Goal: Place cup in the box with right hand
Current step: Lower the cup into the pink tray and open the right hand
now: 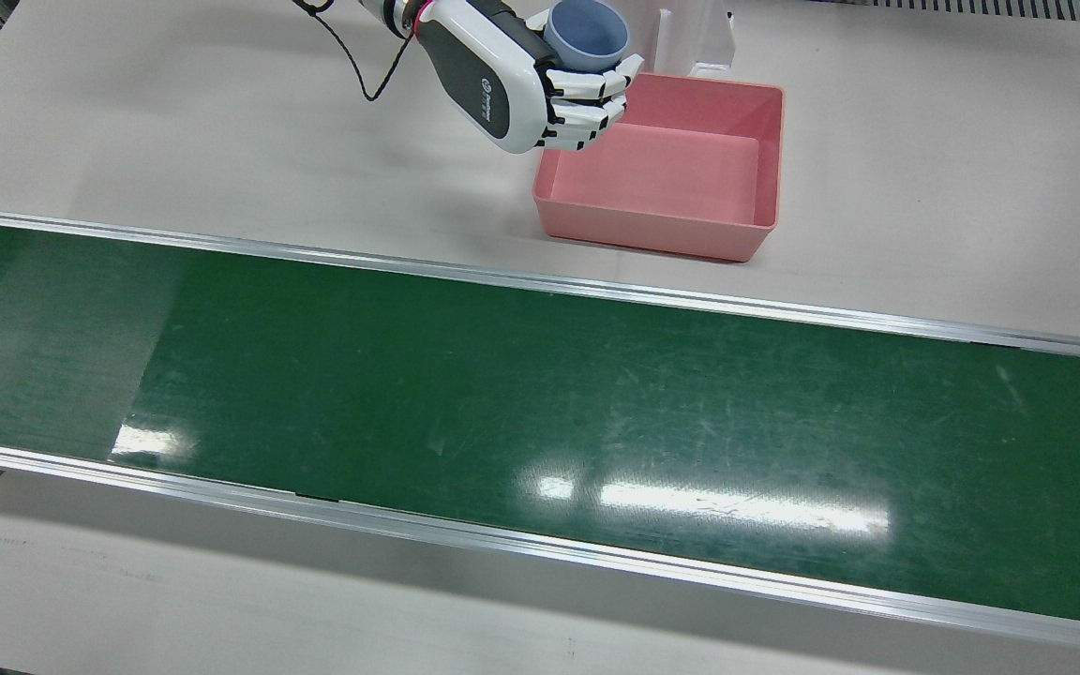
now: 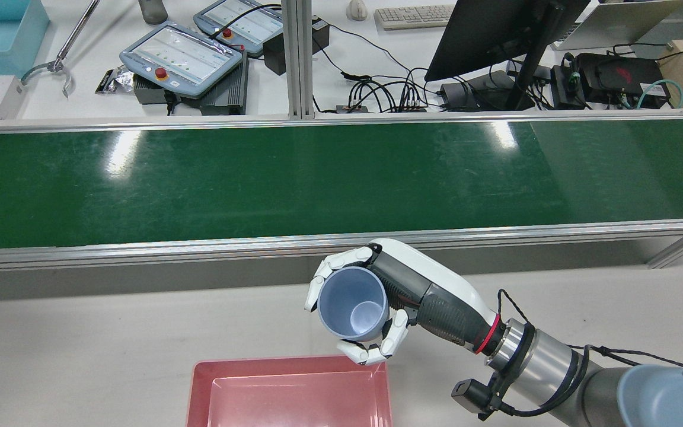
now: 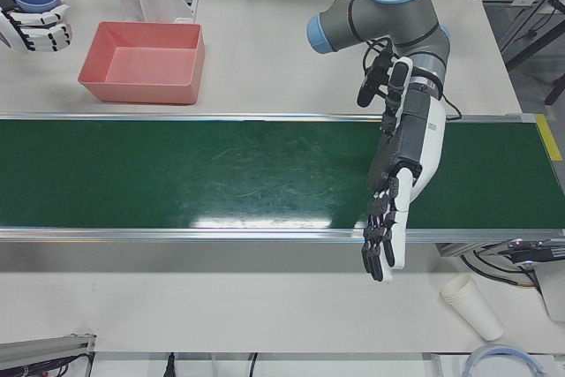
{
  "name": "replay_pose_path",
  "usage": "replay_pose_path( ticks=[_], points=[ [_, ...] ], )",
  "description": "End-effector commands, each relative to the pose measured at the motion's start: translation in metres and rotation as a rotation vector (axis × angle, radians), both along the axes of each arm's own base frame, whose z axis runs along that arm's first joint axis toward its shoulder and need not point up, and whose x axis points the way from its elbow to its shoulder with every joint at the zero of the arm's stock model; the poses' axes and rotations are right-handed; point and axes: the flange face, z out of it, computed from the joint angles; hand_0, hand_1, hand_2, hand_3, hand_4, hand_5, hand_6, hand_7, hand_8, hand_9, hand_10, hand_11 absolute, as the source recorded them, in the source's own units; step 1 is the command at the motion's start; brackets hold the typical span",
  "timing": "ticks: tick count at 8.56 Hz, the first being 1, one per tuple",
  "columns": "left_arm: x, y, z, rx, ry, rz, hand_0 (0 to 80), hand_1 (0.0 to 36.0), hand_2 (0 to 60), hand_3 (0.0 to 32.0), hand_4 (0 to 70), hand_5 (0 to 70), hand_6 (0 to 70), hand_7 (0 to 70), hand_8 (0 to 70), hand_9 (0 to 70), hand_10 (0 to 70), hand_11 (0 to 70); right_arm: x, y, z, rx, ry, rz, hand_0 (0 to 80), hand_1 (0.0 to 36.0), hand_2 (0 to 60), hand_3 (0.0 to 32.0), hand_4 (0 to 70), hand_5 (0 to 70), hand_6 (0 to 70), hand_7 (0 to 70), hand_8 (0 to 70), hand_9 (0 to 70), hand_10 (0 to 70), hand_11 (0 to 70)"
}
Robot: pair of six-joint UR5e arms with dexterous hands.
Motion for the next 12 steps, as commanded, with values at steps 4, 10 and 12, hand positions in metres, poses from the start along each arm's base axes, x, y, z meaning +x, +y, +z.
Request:
replay_pose_path(
  ticks=[4,10,12],
  points=[
    [-0.0007,0.0002,0.0006,-0.001,0.0,-0.001,0.0,0.0,0.0,0.0,0.0,0.0,0.0,0.0,0.0,0.0,0.0,0.0,-0.0239,0.0294,0.0052,-0.008,0.005,-0.08,80.0,29.8,0.1,0.0,9.4,12.2,5.7,4.0,4.0,6.5,13.3,23.1],
    [-0.0007,0.0002,0.0006,-0.001,0.0,-0.001,0.0,0.0,0.0,0.0,0.0,0.0,0.0,0.0,0.0,0.0,0.0,0.0,-0.0228,0.029,0.0081,-0.011,0.011,-0.079,53.1,8.8,0.0,0.0,9.4,3.8,0.9,0.0,0.0,0.0,0.0,1.6],
    [-0.0007,0.0002,0.0006,-0.001,0.0,-0.001,0.0,0.0,0.0,0.0,0.0,0.0,0.0,0.0,0.0,0.0,0.0,0.0,-0.0223,0.0285,0.0088,-0.011,0.013,-0.078,51.9,11.2,0.4,0.0,7.3,3.8,1.3,0.0,0.0,0.0,0.0,1.9]
  ],
)
